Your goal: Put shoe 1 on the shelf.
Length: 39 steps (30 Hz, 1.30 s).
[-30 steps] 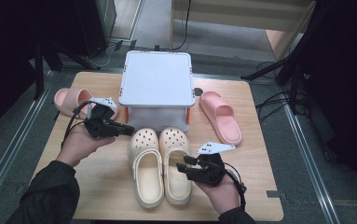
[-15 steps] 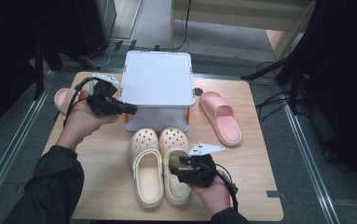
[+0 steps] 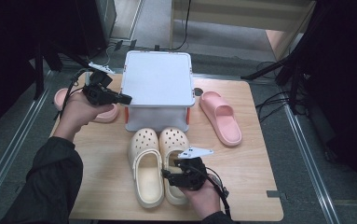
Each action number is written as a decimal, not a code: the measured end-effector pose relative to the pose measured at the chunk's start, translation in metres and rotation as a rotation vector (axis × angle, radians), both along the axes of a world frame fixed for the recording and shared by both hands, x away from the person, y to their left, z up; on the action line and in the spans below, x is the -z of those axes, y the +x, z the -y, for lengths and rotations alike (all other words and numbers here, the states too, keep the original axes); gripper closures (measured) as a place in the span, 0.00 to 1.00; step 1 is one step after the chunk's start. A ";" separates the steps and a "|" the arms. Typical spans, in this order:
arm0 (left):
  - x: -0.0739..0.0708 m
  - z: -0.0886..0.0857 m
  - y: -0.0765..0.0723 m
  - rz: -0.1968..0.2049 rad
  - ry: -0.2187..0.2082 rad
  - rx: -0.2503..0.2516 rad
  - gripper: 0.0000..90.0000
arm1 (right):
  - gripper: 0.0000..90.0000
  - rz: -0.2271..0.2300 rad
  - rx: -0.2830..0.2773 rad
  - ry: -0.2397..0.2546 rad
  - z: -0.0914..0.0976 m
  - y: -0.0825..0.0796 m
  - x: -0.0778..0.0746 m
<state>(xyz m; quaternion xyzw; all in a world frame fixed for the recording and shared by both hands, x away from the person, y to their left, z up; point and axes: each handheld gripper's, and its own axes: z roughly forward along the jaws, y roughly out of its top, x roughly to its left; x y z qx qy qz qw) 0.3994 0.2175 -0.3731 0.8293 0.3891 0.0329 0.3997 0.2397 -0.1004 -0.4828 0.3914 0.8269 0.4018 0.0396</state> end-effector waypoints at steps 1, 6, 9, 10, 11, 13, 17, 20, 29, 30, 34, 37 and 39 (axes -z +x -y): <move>-0.001 -0.001 0.001 0.004 0.006 -0.002 0.95 | 0.44 -0.012 0.002 -0.001 -0.002 0.001 0.002; 0.000 -0.004 0.006 0.018 0.038 -0.017 0.95 | 0.40 -0.027 0.035 -0.012 -0.013 0.007 0.011; 0.002 -0.004 0.009 0.015 0.023 -0.013 0.95 | 0.40 -0.034 0.053 -0.013 -0.020 0.012 0.015; 0.002 -0.004 0.009 0.018 0.025 -0.014 0.95 | 0.40 -0.034 0.055 -0.022 -0.024 0.014 0.017; 0.002 -0.004 0.009 0.018 0.023 -0.014 0.95 | 0.41 -0.023 0.063 -0.030 -0.026 0.014 0.017; 0.002 -0.004 0.009 0.018 0.023 -0.015 0.95 | 0.41 -0.008 0.059 -0.037 -0.032 0.015 0.018; 0.001 -0.003 0.007 0.014 0.033 -0.005 0.95 | 0.43 -0.017 0.084 -0.058 -0.043 0.020 0.021; 0.001 -0.002 0.006 0.018 0.039 -0.005 0.95 | 0.47 -0.011 0.105 -0.062 -0.044 0.024 0.022; 0.001 -0.003 0.006 0.015 0.035 -0.007 0.96 | 0.53 -0.017 0.138 -0.062 -0.047 0.027 0.024; 0.001 -0.003 0.006 0.016 0.036 -0.008 0.96 | 0.55 -0.019 0.141 -0.062 -0.047 0.027 0.023; 0.001 -0.002 0.006 0.020 0.044 -0.009 0.96 | 0.66 -0.010 0.158 -0.082 -0.046 0.025 0.020; 0.001 -0.002 0.006 0.019 0.042 -0.010 0.96 | 0.73 0.004 0.166 -0.101 -0.044 0.024 0.017; 0.001 -0.002 0.006 0.018 0.039 -0.014 0.97 | 0.74 -0.012 0.156 -0.082 -0.040 0.025 0.015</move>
